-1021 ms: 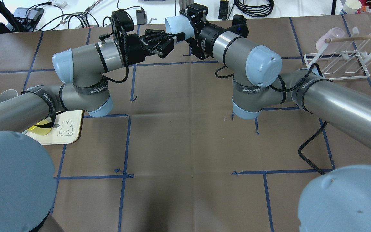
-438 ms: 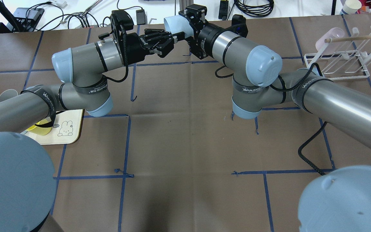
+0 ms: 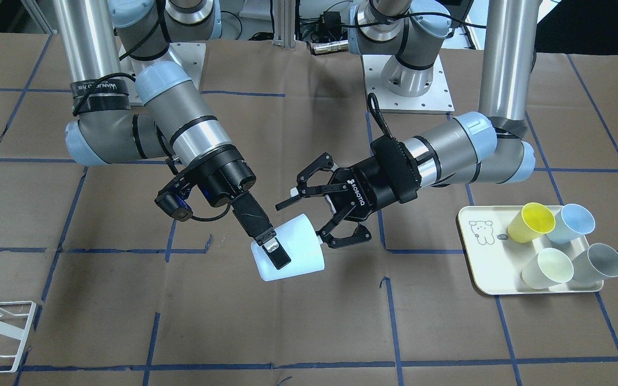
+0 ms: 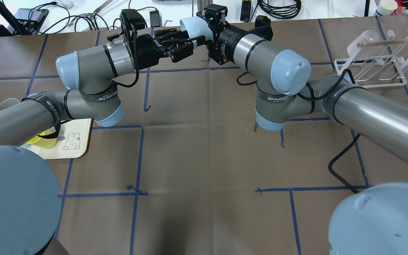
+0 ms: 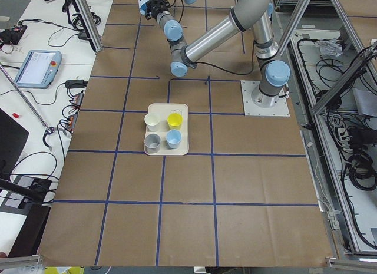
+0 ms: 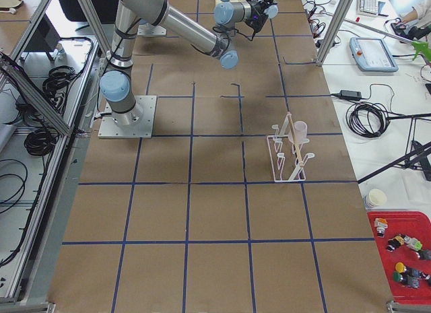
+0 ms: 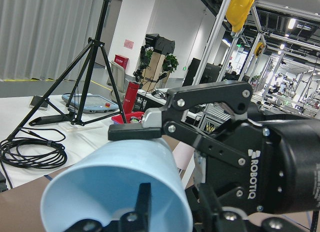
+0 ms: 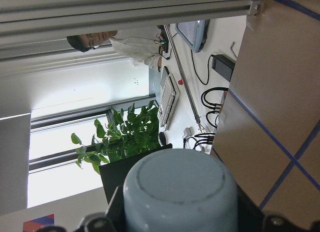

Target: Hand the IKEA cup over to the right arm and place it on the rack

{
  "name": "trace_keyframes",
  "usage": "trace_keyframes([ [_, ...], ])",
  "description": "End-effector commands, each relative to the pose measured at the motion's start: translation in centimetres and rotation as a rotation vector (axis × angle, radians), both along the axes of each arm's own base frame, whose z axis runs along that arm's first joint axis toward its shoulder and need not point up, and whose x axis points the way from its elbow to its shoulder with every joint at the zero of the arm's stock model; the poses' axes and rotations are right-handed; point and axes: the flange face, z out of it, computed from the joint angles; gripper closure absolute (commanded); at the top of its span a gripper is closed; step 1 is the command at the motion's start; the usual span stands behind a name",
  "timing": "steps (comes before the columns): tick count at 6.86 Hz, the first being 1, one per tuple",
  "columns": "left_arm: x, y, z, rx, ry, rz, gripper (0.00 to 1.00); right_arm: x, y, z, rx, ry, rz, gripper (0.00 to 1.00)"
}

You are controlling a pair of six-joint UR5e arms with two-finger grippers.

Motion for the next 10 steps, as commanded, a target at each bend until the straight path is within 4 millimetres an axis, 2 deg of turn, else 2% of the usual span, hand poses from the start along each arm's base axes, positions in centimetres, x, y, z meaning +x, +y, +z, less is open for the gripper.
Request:
trace_keyframes([
  [1, 0.9, -0.3, 0.5, -0.001, 0.005, 0.012, 0.00, 0.0, -0.1, 0.0, -0.001, 0.000, 0.000, 0.45],
  [2, 1.7, -0.5, 1.2, 0.000, 0.008, 0.025, 0.00, 0.0, -0.1, -0.1, 0.000, 0.003, 0.000, 0.45],
  [3, 4.2, -1.0, 1.6, 0.019, 0.011, 0.069, 0.00, -0.9, -0.5, -0.1, -0.005, 0.007, -0.014, 0.45],
  [4, 5.8, -1.6, 2.0, 0.053, 0.014, 0.095, 0.00, -2.0, -0.9, 0.0, -0.017, 0.021, -0.029, 0.45],
  [5, 7.1, -2.0, 2.5, 0.104, 0.018, 0.119, 0.00, -3.8, -1.7, 0.1, -0.082, 0.113, -0.031, 0.46],
  [6, 7.2, -2.0, 3.3, 0.146, 0.018, 0.131, 0.01, -5.6, -2.3, 0.2, -0.188, 0.269, -0.008, 0.53],
  [9, 9.6, -3.6, 4.1, 0.309, -0.077, 0.353, 0.00, -11.8, -4.3, 0.1, -0.423, 0.744, 0.025, 0.54],
  [10, 9.9, -3.6, 4.5, 0.354, -0.132, 0.439, 0.00, -14.6, -5.0, 0.1, -0.483, 0.932, 0.024, 0.54],
])
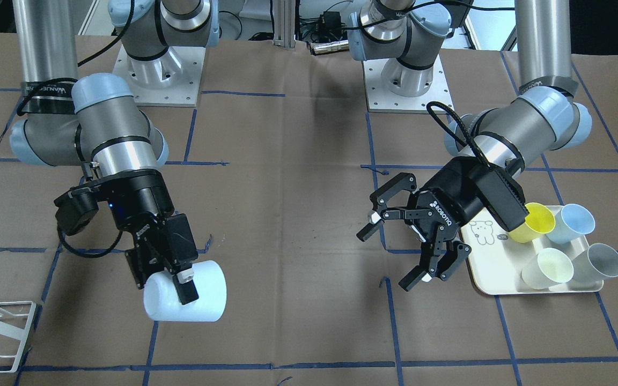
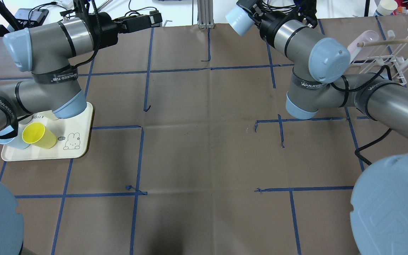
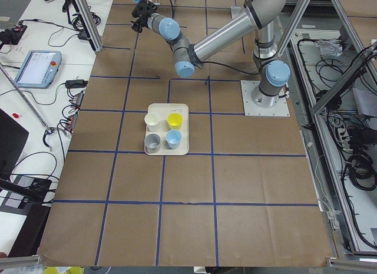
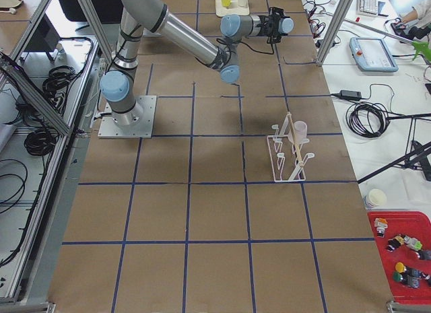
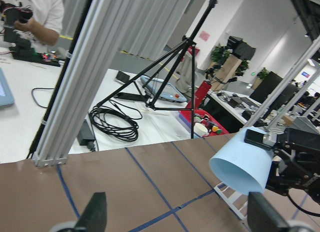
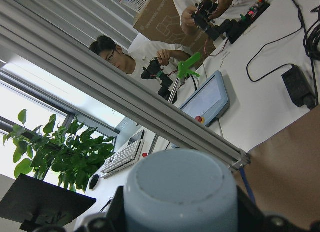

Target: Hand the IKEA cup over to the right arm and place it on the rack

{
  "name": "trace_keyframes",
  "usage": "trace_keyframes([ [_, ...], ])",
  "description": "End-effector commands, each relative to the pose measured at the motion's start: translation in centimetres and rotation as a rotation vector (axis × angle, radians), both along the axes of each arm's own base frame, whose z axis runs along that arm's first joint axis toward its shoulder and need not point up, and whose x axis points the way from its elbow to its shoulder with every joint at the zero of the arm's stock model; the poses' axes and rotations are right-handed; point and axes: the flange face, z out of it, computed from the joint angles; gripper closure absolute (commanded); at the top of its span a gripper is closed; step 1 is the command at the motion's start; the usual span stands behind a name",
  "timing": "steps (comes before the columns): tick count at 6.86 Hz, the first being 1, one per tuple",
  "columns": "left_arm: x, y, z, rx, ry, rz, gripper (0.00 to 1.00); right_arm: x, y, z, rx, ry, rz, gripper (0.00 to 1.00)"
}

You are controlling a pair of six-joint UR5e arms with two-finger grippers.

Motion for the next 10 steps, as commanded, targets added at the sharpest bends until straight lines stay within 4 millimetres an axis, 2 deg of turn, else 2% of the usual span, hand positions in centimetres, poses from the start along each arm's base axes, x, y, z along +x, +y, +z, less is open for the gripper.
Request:
trace_keyframes([
  [1, 1.0, 0.0, 1.1, 0.139, -0.115, 0.156, 0.00, -6.4, -1.4, 0.0, -0.130, 0.387, -0.015, 0.54],
  [2, 2.0, 0.5, 1.5, 0.233, -0.204, 0.260, 0.00, -10.0, -1.9, 0.1, -0.156, 0.503, -0.033, 0.54],
  [4, 2.8, 1.7, 2.2, 0.390, -0.306, 0.343, 0.00, -18.4, -2.2, 0.8, -0.198, 0.685, -0.067, 0.56],
  [5, 3.3, 2.8, 2.0, 0.496, -0.359, 0.379, 0.00, -22.0, -1.9, 0.9, -0.229, 0.758, -0.039, 0.56],
  [6, 2.8, 3.2, 2.1, 0.580, -0.363, 0.394, 0.00, -25.4, -1.3, 1.4, -0.257, 0.802, -0.027, 0.56],
  [7, 0.9, 3.2, 3.1, 0.679, -0.412, 0.418, 0.00, -29.6, -0.5, 2.1, -0.290, 0.880, -0.012, 0.58],
  [8, -0.9, 2.8, 4.9, 0.758, -0.502, 0.405, 0.00, -33.2, -0.3, 3.2, -0.330, 0.909, -0.012, 0.58],
  [9, -1.0, 2.5, 6.7, 0.830, -0.553, 0.399, 0.00, -37.5, 0.5, 2.7, -0.319, 0.889, -0.024, 0.58],
  [10, -0.5, 3.0, 7.6, 0.886, -0.616, 0.407, 0.00, -40.5, 0.9, 1.1, -0.306, 0.877, -0.017, 0.58],
])
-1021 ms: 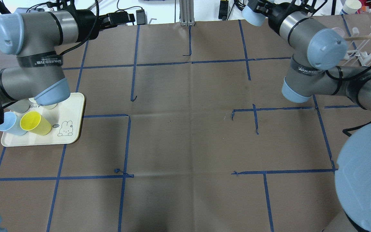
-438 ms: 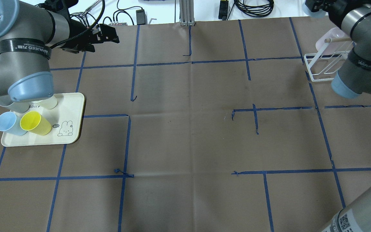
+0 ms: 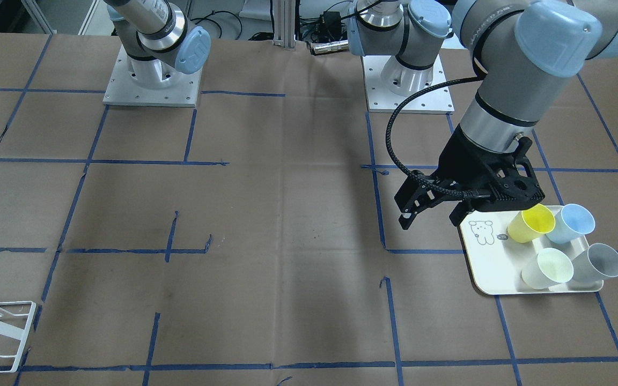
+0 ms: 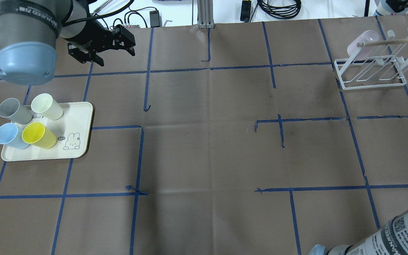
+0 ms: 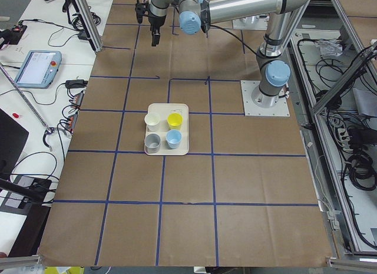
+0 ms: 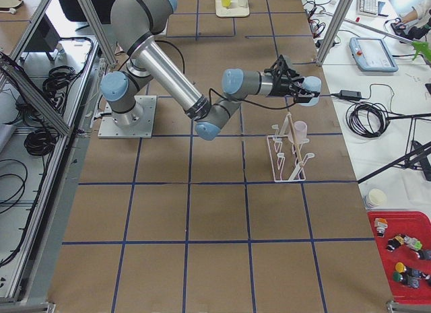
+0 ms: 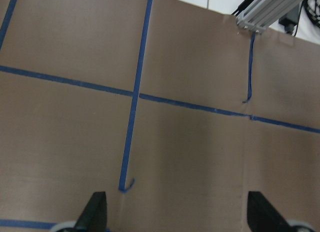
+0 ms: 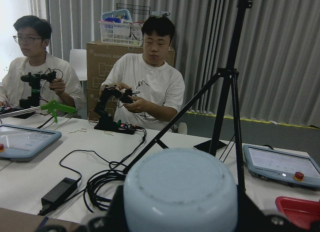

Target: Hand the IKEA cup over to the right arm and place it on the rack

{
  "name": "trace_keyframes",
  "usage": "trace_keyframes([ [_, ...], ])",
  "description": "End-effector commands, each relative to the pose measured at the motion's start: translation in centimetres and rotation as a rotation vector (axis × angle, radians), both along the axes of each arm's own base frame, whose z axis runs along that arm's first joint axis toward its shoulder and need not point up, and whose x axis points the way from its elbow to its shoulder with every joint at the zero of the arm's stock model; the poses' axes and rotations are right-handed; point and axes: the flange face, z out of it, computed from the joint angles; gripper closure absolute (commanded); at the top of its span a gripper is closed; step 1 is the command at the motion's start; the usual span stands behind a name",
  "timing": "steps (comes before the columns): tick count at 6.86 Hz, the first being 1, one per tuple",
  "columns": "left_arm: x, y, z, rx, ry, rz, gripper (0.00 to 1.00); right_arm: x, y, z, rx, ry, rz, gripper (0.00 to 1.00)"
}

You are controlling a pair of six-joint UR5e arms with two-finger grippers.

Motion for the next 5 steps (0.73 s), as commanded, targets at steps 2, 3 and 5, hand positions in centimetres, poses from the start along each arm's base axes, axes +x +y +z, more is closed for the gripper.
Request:
trace_keyframes([
  [2, 1.1, 1.5, 2.2, 0.140, -0.134, -0.018, 0.00, -9.2, -1.4, -3.8, 0.015, -0.003, 0.008, 0.58],
  [3, 1.4, 2.2, 3.0, 0.137, -0.160, -0.050, 0.00, -11.2, -3.0, -5.3, 0.042, -0.035, 0.029, 0.58],
  [5, 1.4, 2.4, 2.8, 0.142, -0.166, -0.098, 0.00, -13.1, -5.1, -7.9, 0.045, -0.024, 0.034, 0.58],
])
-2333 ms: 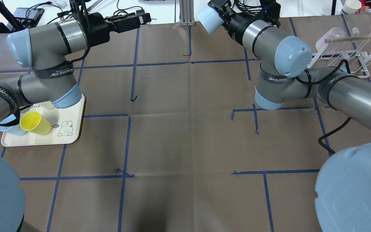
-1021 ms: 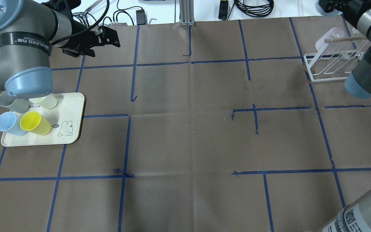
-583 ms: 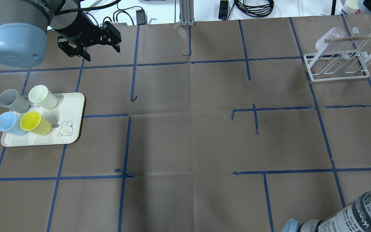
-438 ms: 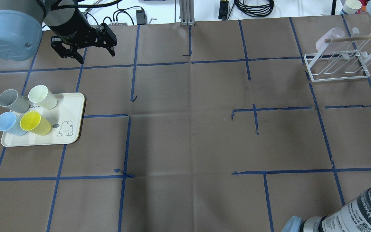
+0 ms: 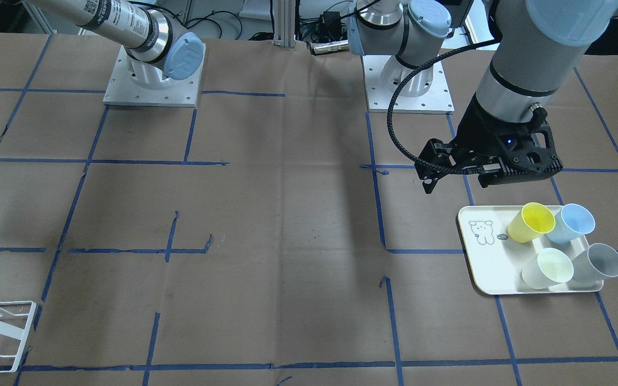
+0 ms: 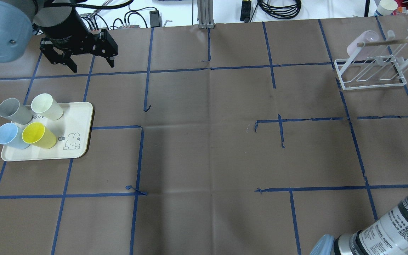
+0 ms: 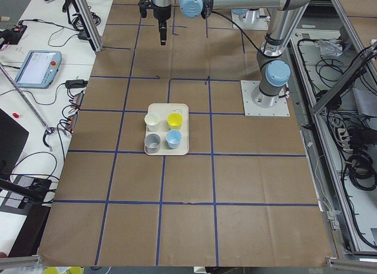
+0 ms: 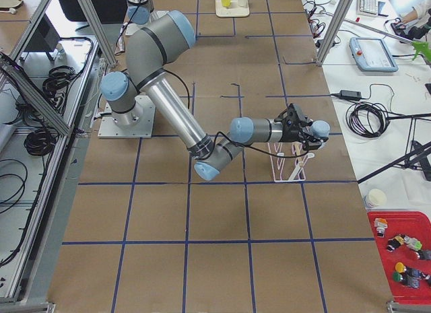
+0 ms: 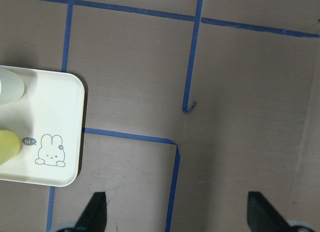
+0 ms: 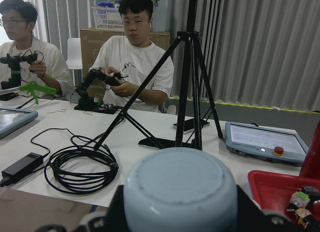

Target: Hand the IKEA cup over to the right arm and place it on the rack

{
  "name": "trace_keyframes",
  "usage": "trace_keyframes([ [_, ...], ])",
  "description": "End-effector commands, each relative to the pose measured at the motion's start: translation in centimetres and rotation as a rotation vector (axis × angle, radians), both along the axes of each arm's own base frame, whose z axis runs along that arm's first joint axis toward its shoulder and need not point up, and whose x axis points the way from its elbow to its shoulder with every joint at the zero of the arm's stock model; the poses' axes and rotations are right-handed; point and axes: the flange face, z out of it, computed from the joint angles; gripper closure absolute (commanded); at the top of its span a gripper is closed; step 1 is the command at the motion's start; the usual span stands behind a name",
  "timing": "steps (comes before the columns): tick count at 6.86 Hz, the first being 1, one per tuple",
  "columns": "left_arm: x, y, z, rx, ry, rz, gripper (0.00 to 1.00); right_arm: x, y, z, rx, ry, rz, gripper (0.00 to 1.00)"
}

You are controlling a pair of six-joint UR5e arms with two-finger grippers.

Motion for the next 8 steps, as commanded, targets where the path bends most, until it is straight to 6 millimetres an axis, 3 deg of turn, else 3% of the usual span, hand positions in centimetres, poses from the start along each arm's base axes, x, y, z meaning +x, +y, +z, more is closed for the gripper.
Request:
trace_keyframes([
  [1, 0.1, 0.4, -0.4, 0.014, -0.004, -0.082, 0.00, -1.4, -1.5, -2.2, 0.008, -0.004, 0.005, 0.58],
  [4, 0.8, 0.4, -0.9, 0.009, 0.048, -0.167, 0.00, -2.3, -2.5, -3.8, 0.009, -0.007, 0.008, 0.58],
  [6, 1.0, 0.4, 0.9, -0.007, 0.024, -0.163, 0.00, -1.3, -2.4, -4.6, 0.017, -0.029, 0.039, 0.58],
  [7, 0.7, 1.7, 2.1, 0.007, 0.004, -0.161, 0.00, -0.9, -2.1, -5.2, 0.027, -0.037, 0.041, 0.58],
  [8, 0.5, 1.4, 0.2, 0.052, 0.023, -0.153, 0.00, -0.6, -1.9, -4.9, 0.027, -0.038, 0.043, 0.58],
])
